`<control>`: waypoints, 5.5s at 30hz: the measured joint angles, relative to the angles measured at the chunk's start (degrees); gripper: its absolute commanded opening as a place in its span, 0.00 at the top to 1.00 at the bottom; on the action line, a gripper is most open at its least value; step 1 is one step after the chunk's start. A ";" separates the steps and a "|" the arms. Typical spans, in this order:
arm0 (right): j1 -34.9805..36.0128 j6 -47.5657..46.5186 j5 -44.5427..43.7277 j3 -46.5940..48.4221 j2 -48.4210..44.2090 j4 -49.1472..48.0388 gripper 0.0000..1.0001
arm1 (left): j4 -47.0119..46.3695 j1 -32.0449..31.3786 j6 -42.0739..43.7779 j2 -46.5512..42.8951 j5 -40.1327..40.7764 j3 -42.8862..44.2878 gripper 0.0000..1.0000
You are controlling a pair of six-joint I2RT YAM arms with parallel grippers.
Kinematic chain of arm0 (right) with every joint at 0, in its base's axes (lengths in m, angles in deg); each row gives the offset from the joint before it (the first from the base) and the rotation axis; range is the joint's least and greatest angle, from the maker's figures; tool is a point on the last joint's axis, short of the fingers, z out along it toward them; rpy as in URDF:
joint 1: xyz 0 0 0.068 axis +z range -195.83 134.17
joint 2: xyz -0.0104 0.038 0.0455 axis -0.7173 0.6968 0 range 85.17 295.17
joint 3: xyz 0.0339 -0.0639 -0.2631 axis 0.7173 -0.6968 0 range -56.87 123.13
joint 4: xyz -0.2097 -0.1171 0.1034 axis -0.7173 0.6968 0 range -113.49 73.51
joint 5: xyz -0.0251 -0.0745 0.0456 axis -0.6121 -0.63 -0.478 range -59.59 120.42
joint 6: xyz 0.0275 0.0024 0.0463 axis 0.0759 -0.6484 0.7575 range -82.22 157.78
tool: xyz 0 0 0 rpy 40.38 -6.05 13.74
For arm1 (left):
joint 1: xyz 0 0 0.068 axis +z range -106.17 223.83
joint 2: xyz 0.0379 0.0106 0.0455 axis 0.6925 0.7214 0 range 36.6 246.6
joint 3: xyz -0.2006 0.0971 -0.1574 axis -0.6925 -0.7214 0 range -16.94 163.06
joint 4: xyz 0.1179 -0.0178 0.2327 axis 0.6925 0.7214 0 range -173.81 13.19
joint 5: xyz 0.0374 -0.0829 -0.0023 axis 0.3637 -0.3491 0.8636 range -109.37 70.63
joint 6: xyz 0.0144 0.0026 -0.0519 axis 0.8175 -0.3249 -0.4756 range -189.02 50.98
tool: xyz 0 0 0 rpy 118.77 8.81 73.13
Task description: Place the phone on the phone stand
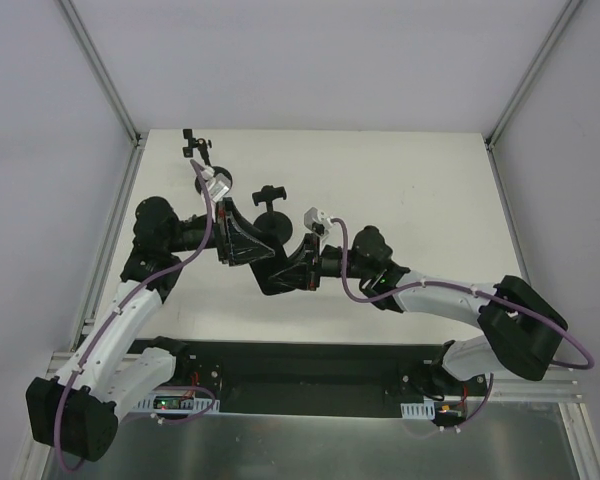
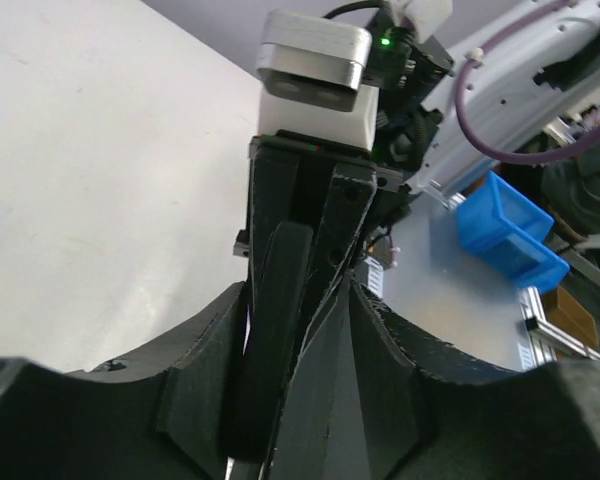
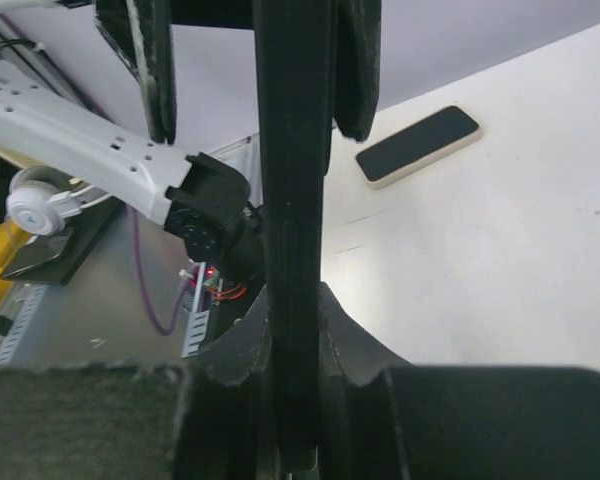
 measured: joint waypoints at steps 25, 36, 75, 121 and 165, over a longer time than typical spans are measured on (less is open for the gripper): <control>-3.74 11.65 5.88 -4.46 -2.82 -16.33 0.96 | -1.31 -11.98 2.23 9.07 1.92 10.49 1.00; -4.48 13.09 5.31 -3.50 -3.26 -13.92 0.99 | 14.49 -14.47 8.61 9.73 9.25 16.94 0.94; -5.81 4.26 -36.89 20.96 -9.86 40.44 0.04 | 43.25 -16.35 17.33 5.14 55.56 33.97 1.00; -7.69 -16.35 -28.92 62.49 27.98 72.72 0.72 | 32.06 6.08 18.84 0.33 40.06 18.18 1.00; -15.06 -29.64 -5.57 46.47 15.72 75.28 1.00 | 9.25 -19.02 33.22 25.38 -5.57 25.94 1.00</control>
